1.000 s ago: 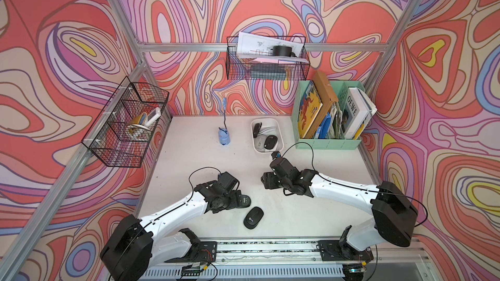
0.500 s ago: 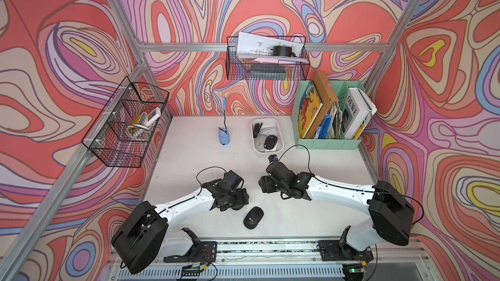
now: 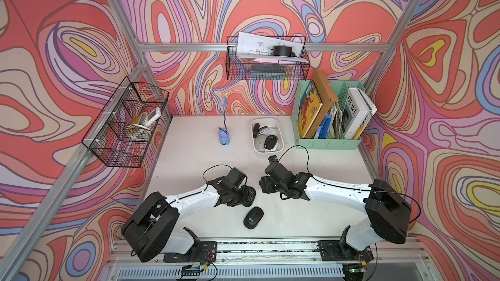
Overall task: Put the mouse in the storage box
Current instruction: Pick up the mouse from the center of the board.
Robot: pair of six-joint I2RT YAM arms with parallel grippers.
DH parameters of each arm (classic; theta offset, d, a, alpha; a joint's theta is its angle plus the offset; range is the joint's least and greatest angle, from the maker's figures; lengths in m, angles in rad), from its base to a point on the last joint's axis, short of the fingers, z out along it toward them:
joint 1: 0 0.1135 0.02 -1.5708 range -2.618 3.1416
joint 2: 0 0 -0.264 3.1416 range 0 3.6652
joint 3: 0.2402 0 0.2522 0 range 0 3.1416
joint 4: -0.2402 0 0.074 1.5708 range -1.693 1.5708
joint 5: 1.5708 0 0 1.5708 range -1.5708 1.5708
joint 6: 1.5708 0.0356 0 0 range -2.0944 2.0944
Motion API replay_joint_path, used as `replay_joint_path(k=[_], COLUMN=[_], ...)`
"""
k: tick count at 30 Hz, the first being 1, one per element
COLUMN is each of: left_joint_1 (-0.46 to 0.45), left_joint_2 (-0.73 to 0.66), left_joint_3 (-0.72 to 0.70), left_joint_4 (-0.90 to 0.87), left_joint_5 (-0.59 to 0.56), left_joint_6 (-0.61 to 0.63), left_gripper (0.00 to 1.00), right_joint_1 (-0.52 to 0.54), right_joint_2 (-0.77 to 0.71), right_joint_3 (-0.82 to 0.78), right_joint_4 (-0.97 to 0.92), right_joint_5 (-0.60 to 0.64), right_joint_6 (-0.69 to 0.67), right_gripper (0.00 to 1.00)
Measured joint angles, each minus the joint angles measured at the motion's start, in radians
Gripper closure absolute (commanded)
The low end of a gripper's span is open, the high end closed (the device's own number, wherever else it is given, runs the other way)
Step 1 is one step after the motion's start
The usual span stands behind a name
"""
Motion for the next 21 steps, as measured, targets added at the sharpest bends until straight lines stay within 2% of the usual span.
replay_joint_path(k=[4,10,15,21], left_joint_1=[-0.006,-0.006,-0.006,-0.007], left_joint_2=[0.016,-0.001,-0.063,-0.091], left_joint_3=[0.000,0.000,0.047,0.287], left_joint_4=[0.044,0.026,-0.135,-0.319], left_joint_5=[0.036,0.016,-0.091,-0.271], left_joint_6=[0.013,0.035,0.085,0.186], left_gripper=[0.63,0.74,0.76,0.76], right_joint_1=[0.000,0.000,0.000,-0.010], right_joint_2=[0.002,0.002,-0.023,-0.143], right_joint_3=[0.000,-0.003,-0.013,-0.018], right_joint_4=[0.000,-0.001,-0.048,-0.142], right_joint_5=[0.008,0.024,0.104,0.249], right_joint_6=[0.005,0.009,0.040,0.091], right_gripper=[0.32,0.32,0.31,0.29])
